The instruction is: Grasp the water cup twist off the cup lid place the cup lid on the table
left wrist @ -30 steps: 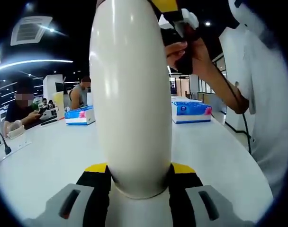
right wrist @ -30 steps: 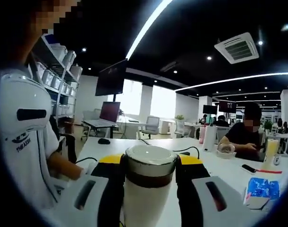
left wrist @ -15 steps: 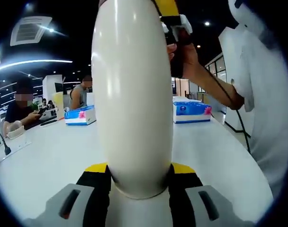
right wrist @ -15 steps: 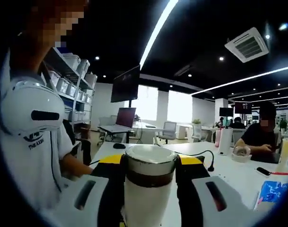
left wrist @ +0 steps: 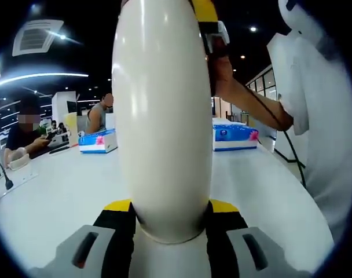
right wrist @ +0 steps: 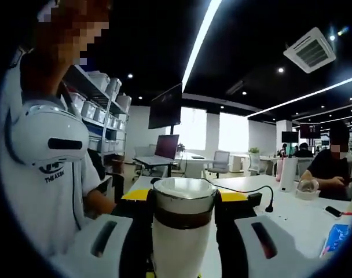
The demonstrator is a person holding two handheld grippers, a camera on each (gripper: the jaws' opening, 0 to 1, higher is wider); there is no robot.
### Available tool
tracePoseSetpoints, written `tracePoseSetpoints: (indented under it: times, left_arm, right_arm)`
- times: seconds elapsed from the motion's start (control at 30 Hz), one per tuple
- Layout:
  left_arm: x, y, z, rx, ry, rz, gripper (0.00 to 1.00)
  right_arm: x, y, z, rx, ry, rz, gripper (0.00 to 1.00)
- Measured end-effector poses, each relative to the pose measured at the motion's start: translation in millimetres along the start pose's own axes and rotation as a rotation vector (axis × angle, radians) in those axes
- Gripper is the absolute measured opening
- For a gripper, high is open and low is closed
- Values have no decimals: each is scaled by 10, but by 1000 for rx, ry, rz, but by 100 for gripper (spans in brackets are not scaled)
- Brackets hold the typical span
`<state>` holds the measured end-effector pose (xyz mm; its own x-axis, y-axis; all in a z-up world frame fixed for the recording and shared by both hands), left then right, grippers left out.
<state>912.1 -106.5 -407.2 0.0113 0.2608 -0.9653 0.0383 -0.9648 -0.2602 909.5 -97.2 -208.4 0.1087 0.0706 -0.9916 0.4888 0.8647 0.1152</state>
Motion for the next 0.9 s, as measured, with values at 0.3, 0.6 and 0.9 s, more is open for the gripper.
tracePoseSetpoints:
  times: [0.3, 0.6, 0.9]
  left_arm:
    - [-1, 8, -3, 0, -4, -1, 49]
    - [0, 7, 0, 0, -3, -1, 49]
    - [2, 4, 0, -1, -4, -1, 49]
  right_arm:
    - [8, -21, 29, 28, -9, -8, 45]
    - [6, -32, 21, 46, -33, -18, 46]
    - [0, -46, 25, 63, -46, -27, 51]
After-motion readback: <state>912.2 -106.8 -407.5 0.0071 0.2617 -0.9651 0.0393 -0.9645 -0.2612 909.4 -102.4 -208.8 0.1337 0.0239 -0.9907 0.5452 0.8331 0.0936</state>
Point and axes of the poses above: the point that each gripper's makers call its tool centre point, and the gripper's own axes: y roughly forward along the fingers, z roughly to its right, x roughly out of its underside, the point moved 1 cm from there along -y, roughly backward along the fingers, and after that the axes turned 14 degrees about x, right-handed, at the moved point
